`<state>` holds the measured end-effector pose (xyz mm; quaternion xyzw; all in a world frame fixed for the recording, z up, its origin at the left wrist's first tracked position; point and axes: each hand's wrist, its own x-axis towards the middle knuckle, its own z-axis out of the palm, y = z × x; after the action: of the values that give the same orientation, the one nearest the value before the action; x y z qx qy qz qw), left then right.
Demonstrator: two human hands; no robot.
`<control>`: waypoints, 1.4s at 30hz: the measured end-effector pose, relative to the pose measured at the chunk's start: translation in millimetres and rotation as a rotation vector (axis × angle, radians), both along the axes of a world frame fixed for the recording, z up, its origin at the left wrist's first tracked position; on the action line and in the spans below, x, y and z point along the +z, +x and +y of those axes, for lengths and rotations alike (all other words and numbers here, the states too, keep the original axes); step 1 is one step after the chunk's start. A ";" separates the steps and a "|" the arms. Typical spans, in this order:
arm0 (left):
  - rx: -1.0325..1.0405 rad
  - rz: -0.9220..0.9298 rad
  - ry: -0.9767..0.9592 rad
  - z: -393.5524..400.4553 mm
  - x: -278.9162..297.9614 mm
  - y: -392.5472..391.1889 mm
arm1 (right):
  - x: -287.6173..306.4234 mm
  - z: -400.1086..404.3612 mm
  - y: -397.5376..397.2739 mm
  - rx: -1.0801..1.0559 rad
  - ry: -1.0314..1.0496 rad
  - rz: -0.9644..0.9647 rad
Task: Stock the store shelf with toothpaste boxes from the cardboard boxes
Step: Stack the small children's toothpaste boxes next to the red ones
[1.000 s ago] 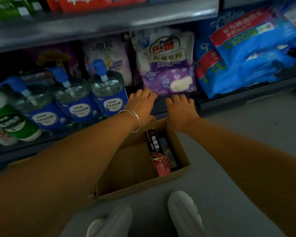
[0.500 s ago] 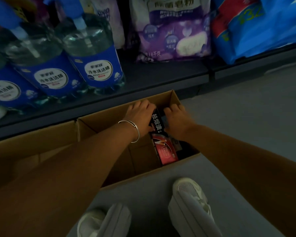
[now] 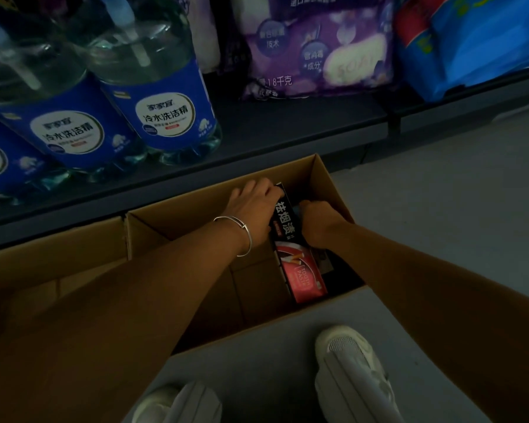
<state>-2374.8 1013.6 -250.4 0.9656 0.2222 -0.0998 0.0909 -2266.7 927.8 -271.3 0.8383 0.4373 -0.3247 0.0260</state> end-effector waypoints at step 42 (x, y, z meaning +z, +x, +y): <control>-0.181 0.048 -0.047 17.0 -0.5 24.1 | 23.4 17.7 7.1 0.108 -0.223 0.116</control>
<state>-2350.7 1030.6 -250.9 0.9767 0.1338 -0.1359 0.0989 -2259.7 945.5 -247.9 0.7852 0.4438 -0.4174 0.1109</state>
